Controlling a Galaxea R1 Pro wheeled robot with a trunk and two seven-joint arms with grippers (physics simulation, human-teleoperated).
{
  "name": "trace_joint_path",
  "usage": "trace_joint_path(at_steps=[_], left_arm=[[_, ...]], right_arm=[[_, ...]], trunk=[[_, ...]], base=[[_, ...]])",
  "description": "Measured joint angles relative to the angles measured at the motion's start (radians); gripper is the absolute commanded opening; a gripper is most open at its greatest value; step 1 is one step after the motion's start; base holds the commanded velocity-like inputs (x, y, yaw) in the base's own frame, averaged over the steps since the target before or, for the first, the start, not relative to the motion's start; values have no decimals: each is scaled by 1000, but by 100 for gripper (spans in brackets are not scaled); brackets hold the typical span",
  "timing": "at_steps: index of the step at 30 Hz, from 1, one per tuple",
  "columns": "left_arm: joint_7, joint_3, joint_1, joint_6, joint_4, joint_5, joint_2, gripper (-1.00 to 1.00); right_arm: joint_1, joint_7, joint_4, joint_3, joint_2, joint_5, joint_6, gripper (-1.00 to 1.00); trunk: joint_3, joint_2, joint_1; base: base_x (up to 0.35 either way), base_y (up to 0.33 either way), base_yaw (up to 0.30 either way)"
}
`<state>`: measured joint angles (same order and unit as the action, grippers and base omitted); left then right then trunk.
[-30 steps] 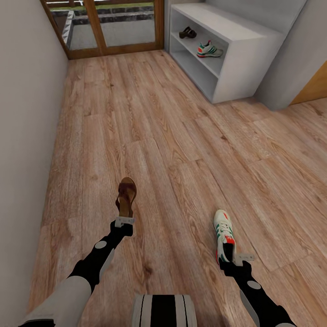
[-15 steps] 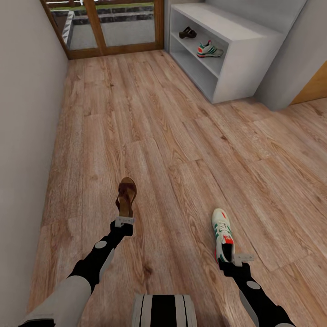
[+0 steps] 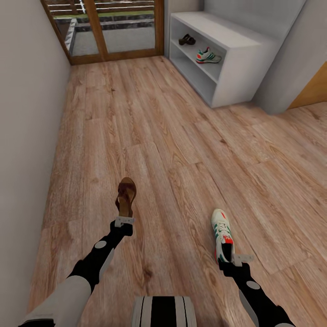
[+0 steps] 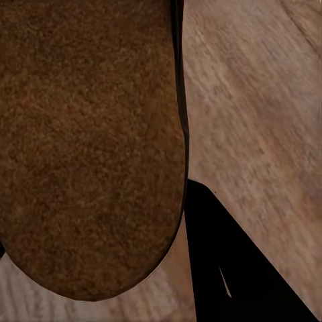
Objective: Pick up the two gym shoes and the two sandals from the corridor floor and place them onto the hallstand (shoe rack) in the corridor, making sure they are on the rack and not on the floor. Arrange them so the two gym shoes are next to each other and the two sandals are next to each other.
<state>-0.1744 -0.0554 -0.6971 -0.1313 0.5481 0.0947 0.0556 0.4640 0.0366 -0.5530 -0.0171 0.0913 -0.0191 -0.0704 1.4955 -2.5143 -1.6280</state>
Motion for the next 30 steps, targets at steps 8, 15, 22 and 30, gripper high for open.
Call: trace_joint_path(at_steps=[8, 15, 22, 30], left_arm=[[4, -8, 5, -7, 0, -7, -2, -100], [15, -26, 115, -4, -2, -4, -44, -100], [25, -76, 243, -11, -3, -2, -82, -100], [93, -102, 293, -26, -15, -3, -84, -100]], right_arm=[[0, 0, 0, 0, -1, 0, -1, -100], [-1, 1, 0, 3, -2, 2, -35, -100], [-2, 0, 21, 2, 6, 5, -98, -100], [-19, 0, 20, 1, 11, 6, -103, -100]], trunk=[[-31, 2, 4], [-58, 4, 7], [-91, 5, 10], [-134, 7, 13]], base=[[0, 0, 0], [0, 0, 0], [0, 0, -18], [0, 0, -36]])
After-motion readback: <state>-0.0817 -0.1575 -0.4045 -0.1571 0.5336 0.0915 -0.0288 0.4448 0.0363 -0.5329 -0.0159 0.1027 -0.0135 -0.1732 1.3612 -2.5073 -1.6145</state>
